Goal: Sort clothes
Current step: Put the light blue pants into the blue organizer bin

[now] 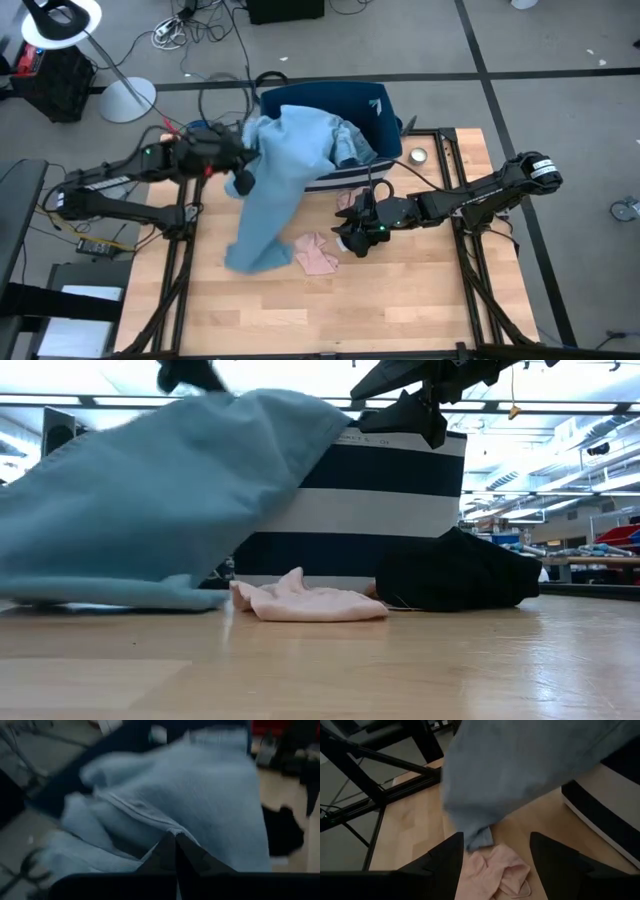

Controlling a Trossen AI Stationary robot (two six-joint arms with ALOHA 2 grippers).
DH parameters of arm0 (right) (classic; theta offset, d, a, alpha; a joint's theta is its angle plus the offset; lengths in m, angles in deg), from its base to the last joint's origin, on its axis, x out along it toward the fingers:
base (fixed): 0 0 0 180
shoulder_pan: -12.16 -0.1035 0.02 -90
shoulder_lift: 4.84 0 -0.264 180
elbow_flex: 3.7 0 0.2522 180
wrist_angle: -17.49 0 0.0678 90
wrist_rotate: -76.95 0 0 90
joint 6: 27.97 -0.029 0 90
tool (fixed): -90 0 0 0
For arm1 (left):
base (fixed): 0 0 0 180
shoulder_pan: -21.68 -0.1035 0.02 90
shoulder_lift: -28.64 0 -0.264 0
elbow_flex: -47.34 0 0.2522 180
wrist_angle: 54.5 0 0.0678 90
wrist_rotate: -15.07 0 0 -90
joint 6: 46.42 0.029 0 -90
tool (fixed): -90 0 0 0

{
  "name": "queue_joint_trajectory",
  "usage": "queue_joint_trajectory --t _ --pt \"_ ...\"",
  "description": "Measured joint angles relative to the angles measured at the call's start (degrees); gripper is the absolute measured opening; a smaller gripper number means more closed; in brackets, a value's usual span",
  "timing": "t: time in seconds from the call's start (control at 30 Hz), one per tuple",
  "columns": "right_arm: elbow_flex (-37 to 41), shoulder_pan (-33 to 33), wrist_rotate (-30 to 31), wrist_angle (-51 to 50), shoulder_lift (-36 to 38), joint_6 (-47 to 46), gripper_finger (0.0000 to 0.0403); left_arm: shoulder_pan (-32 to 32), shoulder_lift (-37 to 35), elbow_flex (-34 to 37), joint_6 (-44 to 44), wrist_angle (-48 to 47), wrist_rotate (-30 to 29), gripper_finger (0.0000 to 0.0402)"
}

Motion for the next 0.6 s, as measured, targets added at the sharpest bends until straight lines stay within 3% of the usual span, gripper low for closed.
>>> queue_joint_trajectory --t 0.47,0.6 --pt "0.0 0.2 0.0 0.1 0.0 0.7 0.0229 -5.2 25.1 -32.8 12.3 0.3 1.9 0.0000" --pt "0.0 0.2 0.0 0.1 0.0 1.2 0.0229 -7.8 32.9 -44.4 15.1 0.3 6.8 0.0000"
